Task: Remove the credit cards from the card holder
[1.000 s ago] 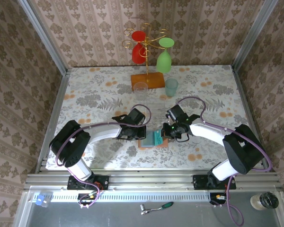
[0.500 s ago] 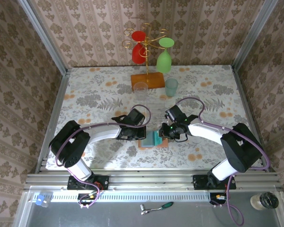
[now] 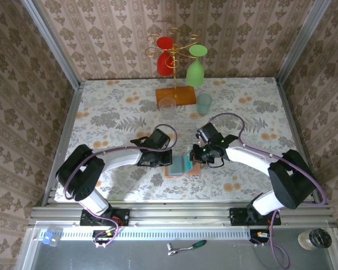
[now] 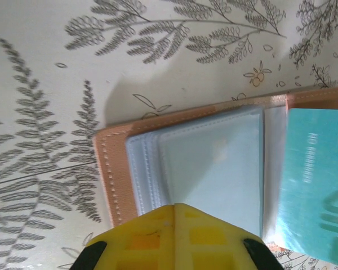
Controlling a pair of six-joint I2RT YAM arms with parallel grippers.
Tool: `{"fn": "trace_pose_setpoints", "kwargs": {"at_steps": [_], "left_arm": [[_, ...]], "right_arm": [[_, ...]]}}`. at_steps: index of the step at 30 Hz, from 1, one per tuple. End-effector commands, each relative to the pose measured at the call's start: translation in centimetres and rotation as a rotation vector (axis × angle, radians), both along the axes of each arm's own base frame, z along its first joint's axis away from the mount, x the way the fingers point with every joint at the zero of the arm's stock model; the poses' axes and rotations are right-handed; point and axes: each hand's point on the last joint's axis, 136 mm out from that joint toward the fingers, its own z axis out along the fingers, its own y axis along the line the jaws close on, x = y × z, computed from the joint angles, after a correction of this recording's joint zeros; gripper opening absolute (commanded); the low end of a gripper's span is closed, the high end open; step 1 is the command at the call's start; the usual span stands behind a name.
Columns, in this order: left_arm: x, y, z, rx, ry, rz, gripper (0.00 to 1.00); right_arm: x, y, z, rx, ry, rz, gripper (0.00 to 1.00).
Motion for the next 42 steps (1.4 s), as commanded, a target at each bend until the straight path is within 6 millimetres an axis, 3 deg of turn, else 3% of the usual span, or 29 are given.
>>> {"fn": "trace_pose_setpoints", "kwargs": {"at_steps": [1,9,17,23,28,42], "left_arm": [[0.1,1.0,1.3,-0.013,-0.011,0.019,0.04],[0.8,2.8,1.9,-0.035,-0.029,0.067,0.07],[1.6,4.8,2.5,-0.055,-0.039,0.109,0.07],[2.1,6.2,2.7,-0.062,-0.044,0.134,0.07],[2.3,6.8,2.7,-0.062,-0.04,0.148,0.07],[2.1,7.4,2.7,-0.071,-0.038,0.177,0.07]], "right_arm": [[0.3,-0.5,2.8,-0.037,-0.076,0.07,0.05],[1.7,-1.1,4.6,-0.237,-0.215,0.424,0.03],[4.3,-0.5,6.8,-0.4,-0.501,0.946,0.02],[6.0,-0.6,6.7,-0.505,-0.544,1.246,0.0],[8.8,-0.6,7.1,-0.505,-0.519,1.299,0.0],[12.2,0.0,4.7,-0.399,-0.332,1.4,0.0]]}}
